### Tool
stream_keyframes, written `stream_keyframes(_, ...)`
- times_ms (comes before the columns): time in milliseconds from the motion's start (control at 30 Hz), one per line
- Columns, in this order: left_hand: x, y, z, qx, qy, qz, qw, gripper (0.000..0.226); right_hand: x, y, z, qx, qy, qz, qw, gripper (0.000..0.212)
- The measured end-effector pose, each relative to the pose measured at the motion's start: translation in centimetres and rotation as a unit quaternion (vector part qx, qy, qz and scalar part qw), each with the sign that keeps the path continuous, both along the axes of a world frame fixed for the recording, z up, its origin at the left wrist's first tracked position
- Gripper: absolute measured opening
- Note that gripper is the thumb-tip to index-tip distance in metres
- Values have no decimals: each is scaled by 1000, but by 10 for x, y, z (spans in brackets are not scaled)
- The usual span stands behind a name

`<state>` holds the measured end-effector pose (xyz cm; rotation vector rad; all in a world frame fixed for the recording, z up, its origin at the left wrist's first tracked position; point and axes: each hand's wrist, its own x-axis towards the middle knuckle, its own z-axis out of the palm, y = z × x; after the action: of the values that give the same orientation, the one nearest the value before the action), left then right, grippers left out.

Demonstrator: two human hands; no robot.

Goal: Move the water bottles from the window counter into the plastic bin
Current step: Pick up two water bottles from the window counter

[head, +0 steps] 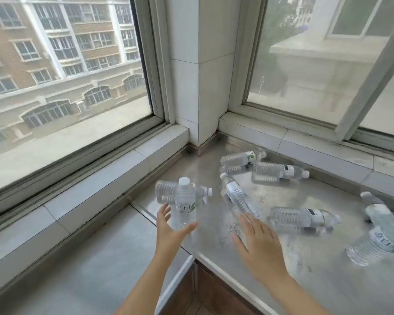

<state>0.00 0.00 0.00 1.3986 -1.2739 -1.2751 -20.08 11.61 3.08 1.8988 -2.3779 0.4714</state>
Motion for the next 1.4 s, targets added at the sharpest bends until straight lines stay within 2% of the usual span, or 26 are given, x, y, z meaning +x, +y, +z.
stream_keyframes(167,-4,-38,-26,36,-17,-30,999,80,-17,-43,-9,-11,-10,-35,999,56)
stream_keyframes(267,-8,-51,-37,35,-14,-53,998,75,-30,-68,-18,-2,-4,-46,999,54)
stream_keyframes(433,-22,-63,-40,31,-15,-65,997,72,-55,-109,-34,71,-95,-89,989,58)
stream_keyframes(533,-29,-66,-34,33,-32,-53,998,70,-70,-134,-42,119,-136,-110,977,71)
stream_keyframes(733,-52,-76,-15,60,-63,-48,995,72,-97,-186,-54,207,-264,-171,926,93)
stream_keyframes(867,-65,-82,-9,76,-67,-38,994,66,-102,-205,-61,240,-277,-161,916,86)
stream_keyframes(1133,-77,-83,15,84,-61,-1,995,65,-111,-197,-51,186,-379,-150,894,79)
stream_keyframes(1300,-80,-71,32,90,-44,25,995,73,-110,-180,-32,125,-469,-114,867,79)
stream_keyframes(1400,-81,-58,46,88,-25,60,994,69,-104,-169,-12,96,-497,-76,859,79)
